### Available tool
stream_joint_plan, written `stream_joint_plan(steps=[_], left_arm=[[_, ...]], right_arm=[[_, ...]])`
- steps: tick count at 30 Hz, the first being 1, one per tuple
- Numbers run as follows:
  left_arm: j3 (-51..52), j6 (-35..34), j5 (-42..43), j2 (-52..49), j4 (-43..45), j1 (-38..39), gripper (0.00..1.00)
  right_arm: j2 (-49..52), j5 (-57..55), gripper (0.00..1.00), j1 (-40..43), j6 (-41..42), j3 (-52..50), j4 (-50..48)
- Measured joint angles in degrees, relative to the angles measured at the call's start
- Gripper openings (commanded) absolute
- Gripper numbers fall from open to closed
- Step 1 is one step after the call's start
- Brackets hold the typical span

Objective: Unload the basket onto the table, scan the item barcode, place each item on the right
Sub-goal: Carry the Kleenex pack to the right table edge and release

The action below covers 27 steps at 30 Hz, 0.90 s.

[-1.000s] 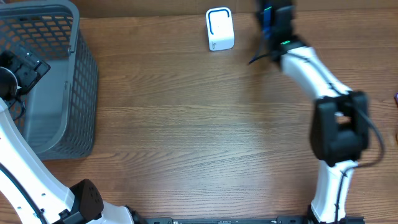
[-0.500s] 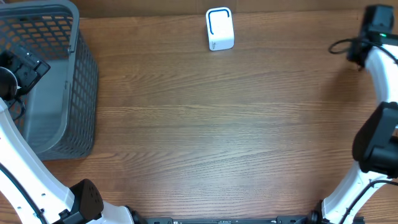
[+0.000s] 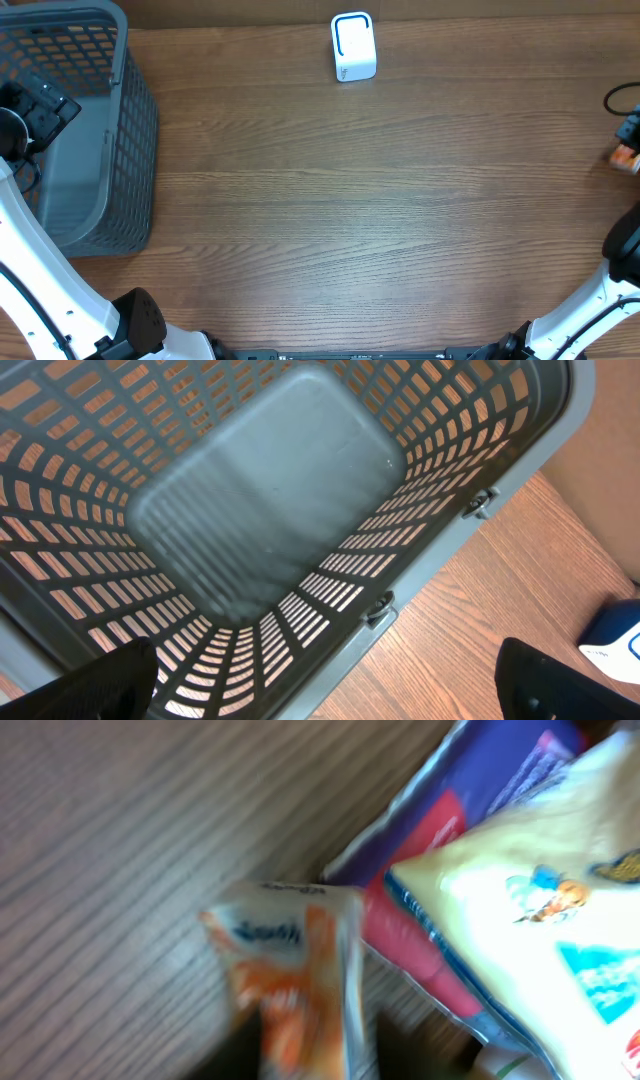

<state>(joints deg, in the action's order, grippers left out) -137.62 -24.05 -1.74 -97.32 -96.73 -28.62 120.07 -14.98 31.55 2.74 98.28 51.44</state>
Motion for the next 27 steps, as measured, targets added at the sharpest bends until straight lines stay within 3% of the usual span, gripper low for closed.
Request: stream_joint_plan(steps=[3,5,13,19,27], left_arm=[[0.0,0.0,0.0,0.0,0.0,0.0,1.00],[0.0,0.0,0.0,0.0,0.0,0.0,1.00],[0.0,0.0,0.0,0.0,0.0,0.0,1.00],[0.0,0.0,0.0,0.0,0.0,0.0,1.00],[0.0,0.0,0.0,0.0,0.0,0.0,1.00]], right_arm=[[0.0,1.1,0.80,0.1,0.6,-0.3,0.8],[0.0,1.5,0.87,-0.1,0.4,-0.4,1.2],[-4.0,4.0,0.88,-0.4,0.2,-0.7,1.7],[-20.5,15.0,1.00,-0.6,1.1,-0.9,4.0],[-39.8,28.9,1.00,-0.8,2.7,-0.5,18.7]])
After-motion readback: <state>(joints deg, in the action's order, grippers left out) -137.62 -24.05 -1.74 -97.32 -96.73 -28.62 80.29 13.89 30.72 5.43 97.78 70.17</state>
